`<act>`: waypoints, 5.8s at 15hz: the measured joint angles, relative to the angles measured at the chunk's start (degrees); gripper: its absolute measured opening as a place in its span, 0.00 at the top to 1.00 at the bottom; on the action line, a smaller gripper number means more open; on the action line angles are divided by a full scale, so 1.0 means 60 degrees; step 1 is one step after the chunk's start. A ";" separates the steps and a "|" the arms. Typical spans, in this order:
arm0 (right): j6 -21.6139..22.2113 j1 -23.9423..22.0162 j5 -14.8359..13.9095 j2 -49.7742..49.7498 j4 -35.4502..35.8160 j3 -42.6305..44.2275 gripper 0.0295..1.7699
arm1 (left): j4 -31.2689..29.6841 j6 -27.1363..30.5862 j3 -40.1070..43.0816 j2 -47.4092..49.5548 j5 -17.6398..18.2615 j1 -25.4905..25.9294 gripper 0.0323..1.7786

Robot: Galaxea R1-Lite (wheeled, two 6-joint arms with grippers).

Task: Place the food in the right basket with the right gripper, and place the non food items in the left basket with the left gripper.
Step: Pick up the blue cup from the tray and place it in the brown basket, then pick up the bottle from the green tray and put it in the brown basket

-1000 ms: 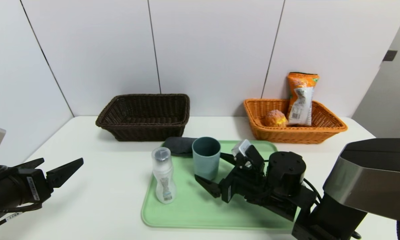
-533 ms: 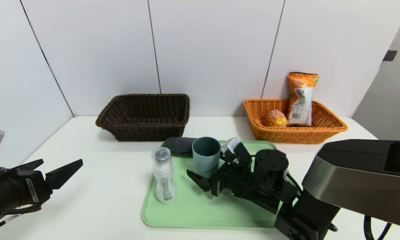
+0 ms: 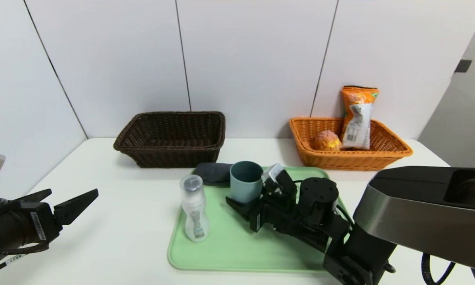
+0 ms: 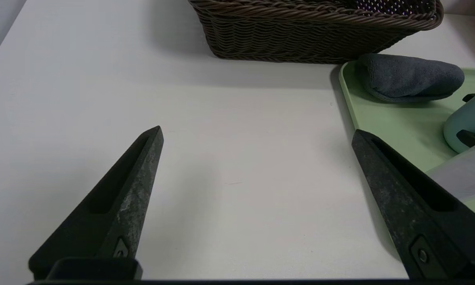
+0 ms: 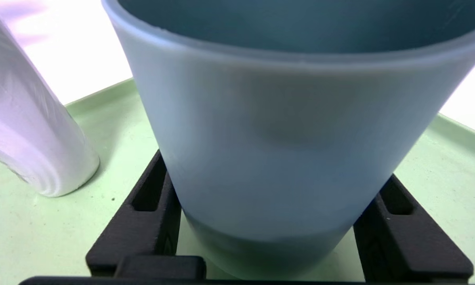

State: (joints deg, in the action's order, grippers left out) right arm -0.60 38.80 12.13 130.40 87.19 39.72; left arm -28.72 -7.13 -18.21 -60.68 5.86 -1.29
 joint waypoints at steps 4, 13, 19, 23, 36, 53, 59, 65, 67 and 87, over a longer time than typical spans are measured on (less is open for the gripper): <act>-0.0010 0.0004 0.0000 -0.0114 -0.0018 -0.0138 0.36 | 0.0000 0.0010 0.0010 -0.0006 0.0004 0.0000 0.05; -0.0203 -0.0018 0.0018 -0.3115 -0.1154 -0.0597 0.36 | 0.0000 0.0014 0.0004 0.0008 0.0018 -0.0004 0.05; -0.0266 -0.0313 0.0012 -0.4124 -0.3580 0.1694 0.36 | -0.0041 0.0014 0.0018 0.0016 0.0000 -0.0008 0.05; -0.0262 -0.0274 -0.0033 -0.3300 -0.4435 0.4005 0.36 | -0.0030 0.0014 0.0018 0.0077 0.0000 -0.0004 0.05; -0.1132 0.0313 -0.1627 0.0961 -0.6575 1.0102 0.36 | -0.0073 0.0000 0.0441 0.0303 -0.0022 -0.0018 0.05; -0.1365 0.0339 -0.1741 0.2560 -0.8050 1.2040 0.19 | -0.0051 -0.0043 0.0459 0.0500 -0.0014 -0.0018 0.05; -0.1359 0.0193 -0.1820 0.2192 -0.7686 1.2040 0.11 | -0.0055 -0.0047 0.0433 0.0620 -0.0014 -0.0018 0.05; -0.1388 -0.0841 -0.1776 -0.0360 -0.7788 1.0427 0.07 | -0.0081 -0.0744 -0.0459 0.0551 -0.0037 -0.0821 0.05; -0.1388 -0.1254 -0.1725 -0.1749 -0.7778 0.8489 0.06 | -0.0085 -0.0868 -0.0721 0.0477 -0.0047 -0.1231 0.05; -0.1235 -0.6963 -0.0823 -0.9023 -0.7605 0.0100 0.04 | -0.3556 -0.1751 0.0055 -0.1729 -0.2085 -0.6189 0.05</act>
State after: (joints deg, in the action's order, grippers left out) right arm -8.01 -2.97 7.19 76.26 41.56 40.31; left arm -50.05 -17.64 -17.88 -71.06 -6.64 -38.42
